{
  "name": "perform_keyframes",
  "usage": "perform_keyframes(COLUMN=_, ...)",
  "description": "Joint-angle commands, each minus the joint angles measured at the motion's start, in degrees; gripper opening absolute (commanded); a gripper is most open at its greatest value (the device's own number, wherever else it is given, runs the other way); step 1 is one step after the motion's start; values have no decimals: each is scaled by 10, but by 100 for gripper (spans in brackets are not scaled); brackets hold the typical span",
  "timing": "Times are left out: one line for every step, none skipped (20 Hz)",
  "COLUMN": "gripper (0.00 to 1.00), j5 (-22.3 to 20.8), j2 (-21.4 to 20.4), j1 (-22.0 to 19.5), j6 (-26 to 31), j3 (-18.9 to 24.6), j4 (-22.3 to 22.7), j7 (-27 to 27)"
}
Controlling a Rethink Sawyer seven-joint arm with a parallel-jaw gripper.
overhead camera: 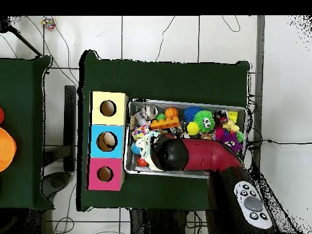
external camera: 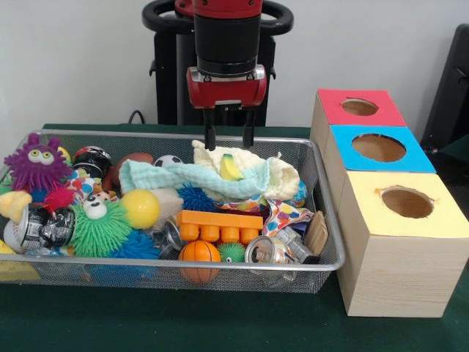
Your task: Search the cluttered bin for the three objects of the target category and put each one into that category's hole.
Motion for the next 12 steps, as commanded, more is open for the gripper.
perform_keyframes(gripper=100, j5=16, j2=21, j1=-6, j6=41, j3=14, j4=-28, j7=41)
perform_keyframes(gripper=100, j5=14, j2=24, j1=-6, j6=36, j3=13, j4=-28, j7=42)
perform_keyframes(gripper=100, j5=14, j2=26, j1=-7, j6=33, j3=14, j4=-27, j7=41)
perform_keyframes(gripper=100, j5=14, j2=27, j1=-8, j6=31, j3=15, j4=-26, j7=41)
perform_keyframes(gripper=100, j5=13, j2=27, j1=-8, j6=32, j3=15, j4=-26, j7=41)
perform_keyframes(gripper=100, j5=14, j2=29, j1=-6, j6=35, j3=14, j4=-31, j7=41)
perform_keyframes(gripper=100, j5=14, j2=28, j1=-5, j6=36, j3=14, j4=-30, j7=41)
perform_keyframes(gripper=100, j5=14, j2=27, j1=-5, j6=36, j3=14, j4=-30, j7=41)
perform_keyframes(gripper=100, j5=13, j2=26, j1=-4, j6=37, j3=13, j4=-28, j7=42)
perform_keyframes(gripper=100, j5=11, j2=20, j1=-5, j6=31, j3=11, j4=-17, j7=44)
perform_keyframes(gripper=100, j5=11, j2=17, j1=-4, j6=28, j3=10, j4=-12, j7=46)
perform_keyframes(gripper=100, j5=10, j2=17, j1=-3, j6=27, j3=9, j4=-11, j7=47)
